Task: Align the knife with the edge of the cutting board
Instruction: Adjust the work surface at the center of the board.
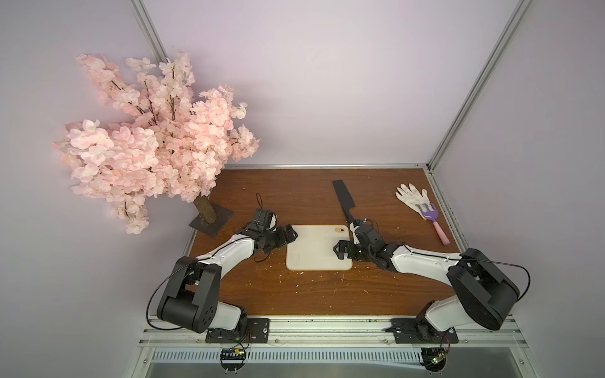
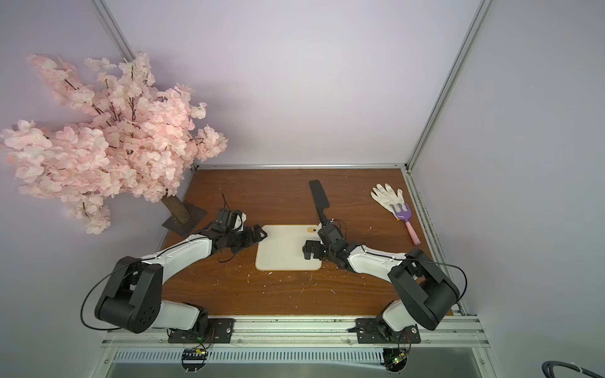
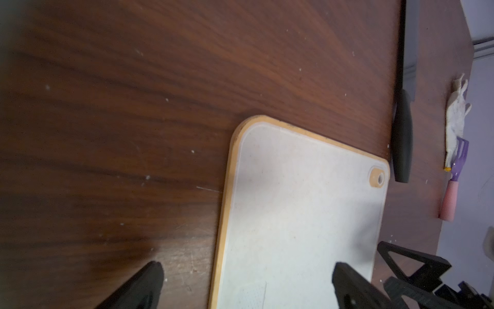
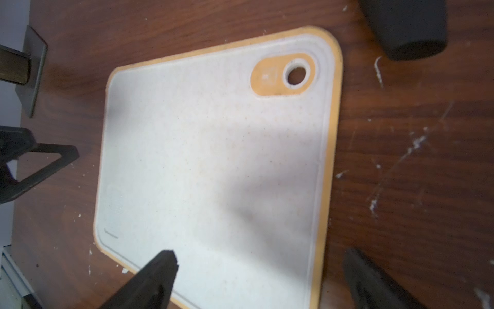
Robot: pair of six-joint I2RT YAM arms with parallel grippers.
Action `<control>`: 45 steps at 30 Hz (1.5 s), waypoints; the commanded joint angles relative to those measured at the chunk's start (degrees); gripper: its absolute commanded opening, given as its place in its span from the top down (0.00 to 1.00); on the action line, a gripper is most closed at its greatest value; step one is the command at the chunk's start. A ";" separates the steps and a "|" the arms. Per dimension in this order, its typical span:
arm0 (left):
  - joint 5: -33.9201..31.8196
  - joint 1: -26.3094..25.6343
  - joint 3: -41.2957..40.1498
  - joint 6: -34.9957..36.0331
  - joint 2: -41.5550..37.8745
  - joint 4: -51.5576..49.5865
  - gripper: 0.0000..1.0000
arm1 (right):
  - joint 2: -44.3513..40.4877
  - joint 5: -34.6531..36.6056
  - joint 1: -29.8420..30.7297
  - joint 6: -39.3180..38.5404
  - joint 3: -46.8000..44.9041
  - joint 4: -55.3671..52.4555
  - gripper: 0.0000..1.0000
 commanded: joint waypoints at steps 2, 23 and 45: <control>1.57 0.11 -0.76 -0.22 1.48 0.22 0.00 | -1.11 -2.90 -0.80 -0.18 -3.14 -2.95 0.01; 1.48 -6.54 -0.07 0.55 6.83 -0.68 0.00 | -1.57 -4.86 -1.44 -0.85 -4.12 -2.87 0.01; 1.53 -9.07 -0.06 0.61 7.96 -0.59 0.00 | -5.15 -4.90 -2.18 -1.12 -4.26 -4.54 0.01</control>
